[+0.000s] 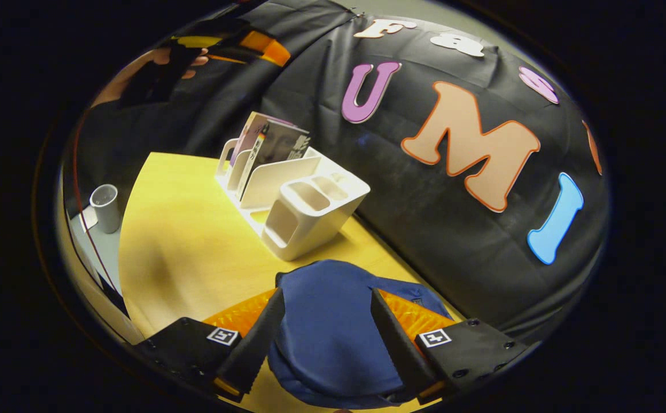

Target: Open the schoolbag, grab two books from the bookshelf and put them into the schoolbag.

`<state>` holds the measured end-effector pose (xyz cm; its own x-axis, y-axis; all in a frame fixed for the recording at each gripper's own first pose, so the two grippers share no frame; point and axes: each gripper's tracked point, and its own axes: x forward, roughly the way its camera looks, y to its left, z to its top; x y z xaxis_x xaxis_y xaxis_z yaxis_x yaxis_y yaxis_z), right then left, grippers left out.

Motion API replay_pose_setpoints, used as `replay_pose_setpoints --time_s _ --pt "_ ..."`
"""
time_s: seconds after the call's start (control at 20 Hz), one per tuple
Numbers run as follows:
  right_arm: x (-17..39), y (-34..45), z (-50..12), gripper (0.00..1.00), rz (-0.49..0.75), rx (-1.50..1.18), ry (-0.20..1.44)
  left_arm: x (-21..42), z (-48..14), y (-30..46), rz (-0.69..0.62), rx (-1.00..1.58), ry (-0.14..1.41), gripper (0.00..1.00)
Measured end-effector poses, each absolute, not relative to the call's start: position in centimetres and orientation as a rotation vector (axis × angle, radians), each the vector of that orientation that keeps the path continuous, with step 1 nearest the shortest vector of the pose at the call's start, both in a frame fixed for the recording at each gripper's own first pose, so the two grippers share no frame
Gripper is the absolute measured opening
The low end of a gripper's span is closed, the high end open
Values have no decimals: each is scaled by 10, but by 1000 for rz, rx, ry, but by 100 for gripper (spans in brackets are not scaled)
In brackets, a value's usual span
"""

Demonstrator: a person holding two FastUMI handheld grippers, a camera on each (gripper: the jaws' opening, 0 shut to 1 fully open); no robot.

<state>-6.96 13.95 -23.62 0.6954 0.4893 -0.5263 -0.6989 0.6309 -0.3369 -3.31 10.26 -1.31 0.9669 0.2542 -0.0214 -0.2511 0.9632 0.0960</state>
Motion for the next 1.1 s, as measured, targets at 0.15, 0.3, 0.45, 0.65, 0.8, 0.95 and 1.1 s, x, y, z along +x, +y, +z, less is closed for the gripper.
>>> replay_pose_setpoints --time_s 0.15,0.3,0.45,0.65,0.8,0.95,1.1 --pt "-75 139 -259 98 719 -612 445 -37 -15 114 279 99 42 92" --pt "-80 141 -278 93 745 -659 469 -39 -19 122 293 106 56 94" --pt "-84 141 -295 98 753 -717 490 -38 -22 126 298 112 67 94" --pt "-80 136 -308 96 722 -773 500 -36 -25 127 294 114 76 95" --pt "-74 130 -302 94 687 -779 488 -33 -26 127 289 114 79 95" --pt "-67 126 -307 75 655 -795 496 -30 -29 124 283 108 82 94" --pt "-65 123 -311 39 633 -851 484 -28 -28 122 279 108 83 93"
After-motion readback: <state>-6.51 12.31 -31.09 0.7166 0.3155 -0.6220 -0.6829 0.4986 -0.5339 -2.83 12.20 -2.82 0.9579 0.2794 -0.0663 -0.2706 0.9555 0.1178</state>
